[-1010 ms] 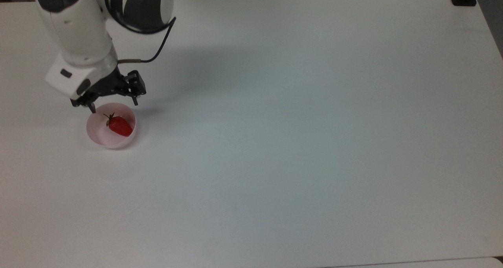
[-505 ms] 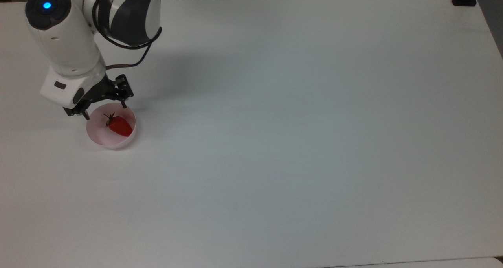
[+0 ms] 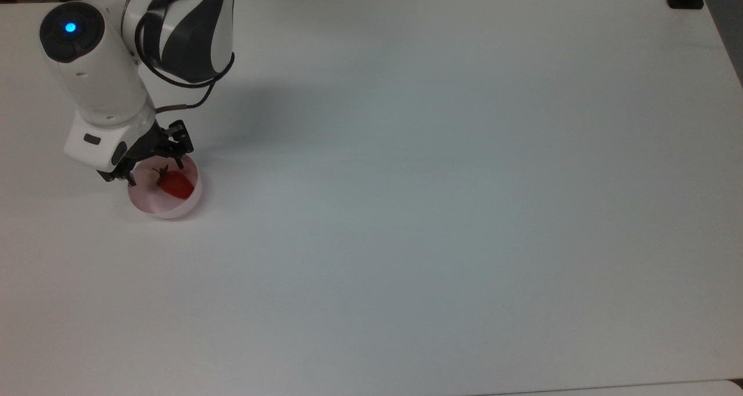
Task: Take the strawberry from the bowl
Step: 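Lower the open gripper into the pink bowl around the strawberry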
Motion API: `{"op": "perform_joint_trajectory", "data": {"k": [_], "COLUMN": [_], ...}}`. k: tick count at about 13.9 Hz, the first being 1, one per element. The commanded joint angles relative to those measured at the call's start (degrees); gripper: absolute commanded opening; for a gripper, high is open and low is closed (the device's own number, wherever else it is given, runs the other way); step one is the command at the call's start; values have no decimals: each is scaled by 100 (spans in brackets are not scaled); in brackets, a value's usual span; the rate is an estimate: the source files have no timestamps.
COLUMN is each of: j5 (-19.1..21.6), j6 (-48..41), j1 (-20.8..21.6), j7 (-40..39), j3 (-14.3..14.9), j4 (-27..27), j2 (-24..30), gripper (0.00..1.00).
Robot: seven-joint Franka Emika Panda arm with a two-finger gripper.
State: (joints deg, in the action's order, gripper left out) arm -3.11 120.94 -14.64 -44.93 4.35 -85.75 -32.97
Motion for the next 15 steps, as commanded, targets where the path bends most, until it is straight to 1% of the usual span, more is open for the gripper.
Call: {"op": "perform_joint_trajectory", "data": {"k": [1, 6, 13, 15], "j5": [65, 57, 118, 136], "j6": [245, 255, 62, -27], "j1": [41, 93, 93, 93], "j7": [-103, -86, -68, 176], "j3": [-4, -22, -21, -30], "j4": [23, 23, 23, 23], "j2": [-87, -131, 194, 195], "gripper": [81, 81, 81, 81]}}
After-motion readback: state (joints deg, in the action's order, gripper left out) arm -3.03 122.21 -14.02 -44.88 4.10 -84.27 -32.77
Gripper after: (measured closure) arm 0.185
